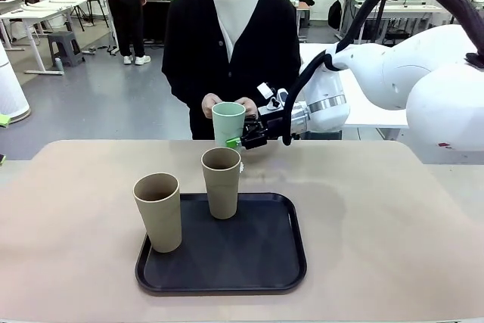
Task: Place coasters on the table and set cups on them.
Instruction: Pick up one Reusable plastic cup and place it on a coaster set by the human.
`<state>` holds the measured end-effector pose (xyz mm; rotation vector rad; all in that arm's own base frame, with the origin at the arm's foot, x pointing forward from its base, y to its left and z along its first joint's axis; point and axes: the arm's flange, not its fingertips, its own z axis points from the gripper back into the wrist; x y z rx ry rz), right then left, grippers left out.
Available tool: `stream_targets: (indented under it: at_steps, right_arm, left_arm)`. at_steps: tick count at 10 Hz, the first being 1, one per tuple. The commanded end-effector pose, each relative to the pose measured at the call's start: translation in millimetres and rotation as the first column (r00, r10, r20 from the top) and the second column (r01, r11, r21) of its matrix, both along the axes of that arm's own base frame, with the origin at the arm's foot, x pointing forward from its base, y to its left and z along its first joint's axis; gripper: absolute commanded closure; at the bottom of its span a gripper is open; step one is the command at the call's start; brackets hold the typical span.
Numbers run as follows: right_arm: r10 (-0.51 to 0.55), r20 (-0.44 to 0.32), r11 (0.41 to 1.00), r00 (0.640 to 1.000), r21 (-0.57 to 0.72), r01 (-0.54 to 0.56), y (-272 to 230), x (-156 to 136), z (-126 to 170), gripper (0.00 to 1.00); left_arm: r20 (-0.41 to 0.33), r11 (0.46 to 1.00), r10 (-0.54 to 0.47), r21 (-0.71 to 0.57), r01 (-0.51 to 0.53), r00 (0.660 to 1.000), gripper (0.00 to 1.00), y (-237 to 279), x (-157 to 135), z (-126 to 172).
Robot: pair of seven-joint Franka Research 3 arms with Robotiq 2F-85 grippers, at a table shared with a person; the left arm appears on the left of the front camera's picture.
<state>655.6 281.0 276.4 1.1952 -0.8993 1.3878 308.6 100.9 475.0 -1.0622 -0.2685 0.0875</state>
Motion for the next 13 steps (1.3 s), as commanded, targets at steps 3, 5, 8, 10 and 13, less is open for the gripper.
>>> stream_targets:
  at_steps: [3,5,8,10,13]
  right_arm:
    - [0.0,-0.001,1.0,1.0,0.008,0.0,-1,-1,2,0.16]
    - [0.0,-0.001,1.0,1.0,0.008,0.0,-1,-1,2,0.16]
    - [-0.061,0.035,0.998,0.998,-0.03,0.062,6,3,-7,0.16]
    - [-0.071,0.044,0.996,0.996,-0.041,0.073,11,3,-12,0.16]
    - [-0.066,0.031,0.997,0.997,-0.029,0.067,12,2,-18,0.16]
  left_arm:
    - [0.004,1.0,-0.001,-0.007,0.001,1.0,0.0,1,-1,0]
    - [0.004,1.0,-0.001,-0.007,0.001,1.0,0.0,1,-1,0]
    - [0.004,1.0,-0.001,-0.007,0.001,1.0,0.0,1,-1,0]
    - [0.004,1.0,-0.001,-0.007,0.001,1.0,0.0,1,-1,0]
    - [0.004,1.0,-0.001,-0.007,0.001,1.0,0.0,1,-1,0]
